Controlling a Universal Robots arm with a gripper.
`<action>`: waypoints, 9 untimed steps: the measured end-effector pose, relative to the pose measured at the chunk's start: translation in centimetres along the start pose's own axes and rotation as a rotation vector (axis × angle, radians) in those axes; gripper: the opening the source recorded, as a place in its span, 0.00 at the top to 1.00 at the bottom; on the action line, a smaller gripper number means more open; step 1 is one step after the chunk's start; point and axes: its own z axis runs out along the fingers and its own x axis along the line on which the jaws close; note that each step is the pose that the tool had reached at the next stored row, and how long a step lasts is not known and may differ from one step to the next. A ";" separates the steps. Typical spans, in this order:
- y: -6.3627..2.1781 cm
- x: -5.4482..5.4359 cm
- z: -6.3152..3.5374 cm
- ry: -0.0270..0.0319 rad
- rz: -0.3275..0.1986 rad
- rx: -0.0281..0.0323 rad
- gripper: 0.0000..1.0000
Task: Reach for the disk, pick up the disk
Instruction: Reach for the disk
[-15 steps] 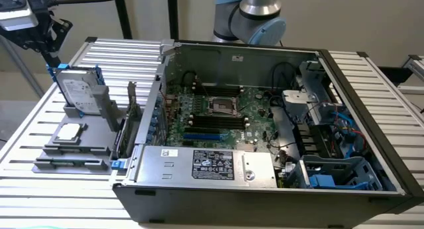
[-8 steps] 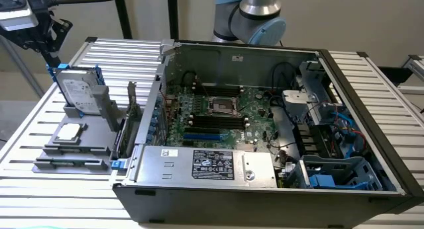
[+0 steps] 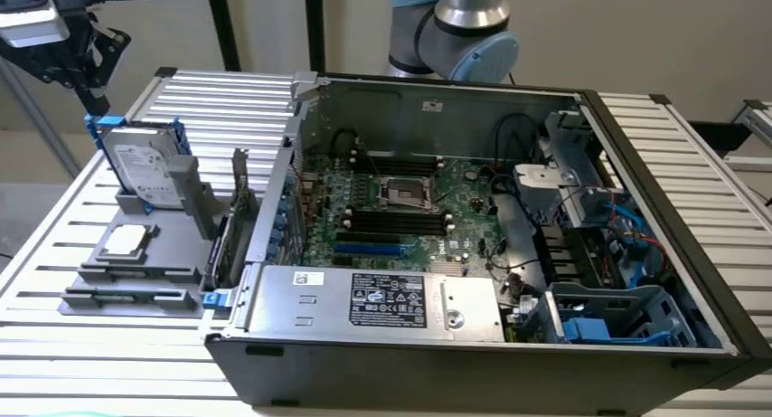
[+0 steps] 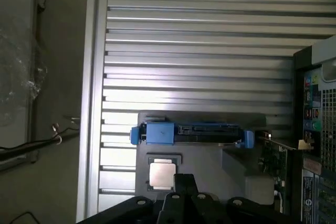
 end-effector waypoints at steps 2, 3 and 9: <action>0.56 0.5 0.02 -0.0005 0.000 0.0001 0.89; 0.85 0.7 0.03 -0.0005 0.000 0.0002 0.89; 3.09 1.4 0.12 -0.0010 0.000 0.0001 0.89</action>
